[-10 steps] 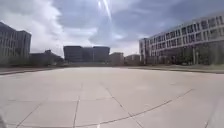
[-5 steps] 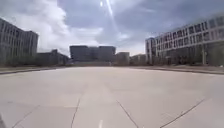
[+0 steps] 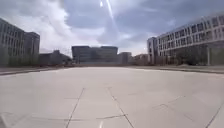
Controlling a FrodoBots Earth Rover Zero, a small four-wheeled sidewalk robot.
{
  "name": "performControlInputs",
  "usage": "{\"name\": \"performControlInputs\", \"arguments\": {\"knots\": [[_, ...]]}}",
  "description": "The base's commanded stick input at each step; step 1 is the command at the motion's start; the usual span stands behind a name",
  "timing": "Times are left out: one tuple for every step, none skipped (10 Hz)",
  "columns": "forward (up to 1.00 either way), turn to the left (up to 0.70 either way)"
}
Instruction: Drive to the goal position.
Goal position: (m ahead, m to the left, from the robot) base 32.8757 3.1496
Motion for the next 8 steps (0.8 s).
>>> {"name": "performControlInputs", "arguments": {"knots": [[0.70, 0.00], [0.70, 0.00], [0.70, 0.00], [0.70, 0.11], [0.70, 0.14], [0.70, 0.14], [0.70, 0.14], [0.70, 0.14]]}}
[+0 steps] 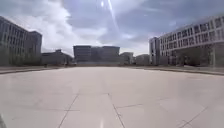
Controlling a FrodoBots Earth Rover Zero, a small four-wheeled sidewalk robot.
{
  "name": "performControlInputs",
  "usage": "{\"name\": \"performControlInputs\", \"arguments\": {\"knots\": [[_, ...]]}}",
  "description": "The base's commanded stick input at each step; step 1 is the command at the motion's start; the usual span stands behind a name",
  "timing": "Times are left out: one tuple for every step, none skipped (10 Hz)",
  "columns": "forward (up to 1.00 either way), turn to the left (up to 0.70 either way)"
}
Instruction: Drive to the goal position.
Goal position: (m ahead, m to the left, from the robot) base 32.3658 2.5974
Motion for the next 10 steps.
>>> {"name": "performControlInputs", "arguments": {"knots": [[0.70, 0.14], [0.70, 0.14], [0.70, 0.14], [0.70, 0.14], [0.70, 0.14], [0.70, 0.14], [0.70, 0.08], [0.70, 0.02], [0.70, 0.00], [0.70, 0.00]]}}
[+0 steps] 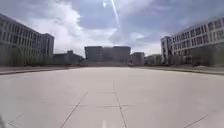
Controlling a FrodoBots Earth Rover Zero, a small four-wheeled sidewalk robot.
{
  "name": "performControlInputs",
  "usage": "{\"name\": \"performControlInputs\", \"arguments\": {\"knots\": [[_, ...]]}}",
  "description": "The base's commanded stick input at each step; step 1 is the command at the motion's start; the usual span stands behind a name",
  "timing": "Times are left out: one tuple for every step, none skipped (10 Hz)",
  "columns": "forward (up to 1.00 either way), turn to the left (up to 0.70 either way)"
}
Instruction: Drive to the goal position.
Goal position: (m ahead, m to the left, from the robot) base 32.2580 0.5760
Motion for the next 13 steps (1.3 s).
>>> {"name": "performControlInputs", "arguments": {"knots": [[0.70, 0.00], [0.70, 0.00], [0.70, 0.00], [0.70, 0.00], [0.70, 0.00], [0.70, 0.01], [0.70, 0.02], [0.70, 0.03], [0.70, 0.14], [0.70, 0.14], [0.70, 0.14], [0.70, 0.14], [0.70, 0.14]]}}
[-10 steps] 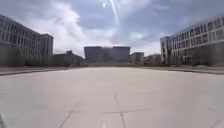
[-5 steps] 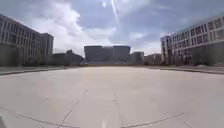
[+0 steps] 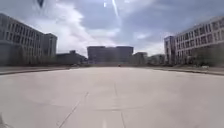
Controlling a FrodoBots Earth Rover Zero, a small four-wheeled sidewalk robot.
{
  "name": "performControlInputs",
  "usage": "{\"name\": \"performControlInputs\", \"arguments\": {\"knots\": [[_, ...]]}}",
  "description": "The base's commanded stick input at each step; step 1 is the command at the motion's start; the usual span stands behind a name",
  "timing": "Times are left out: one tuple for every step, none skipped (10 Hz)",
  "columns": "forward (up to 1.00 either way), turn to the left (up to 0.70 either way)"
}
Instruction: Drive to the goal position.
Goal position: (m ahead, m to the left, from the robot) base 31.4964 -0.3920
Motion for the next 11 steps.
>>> {"name": "performControlInputs", "arguments": {"knots": [[0.70, 0.11], [0.70, 0.01], [0.70, 0.00], [0.70, 0.00], [0.70, 0.00], [0.70, 0.00], [0.70, 0.00], [0.70, 0.00], [0.70, 0.00], [0.70, 0.00], [0.70, 0.00]]}}
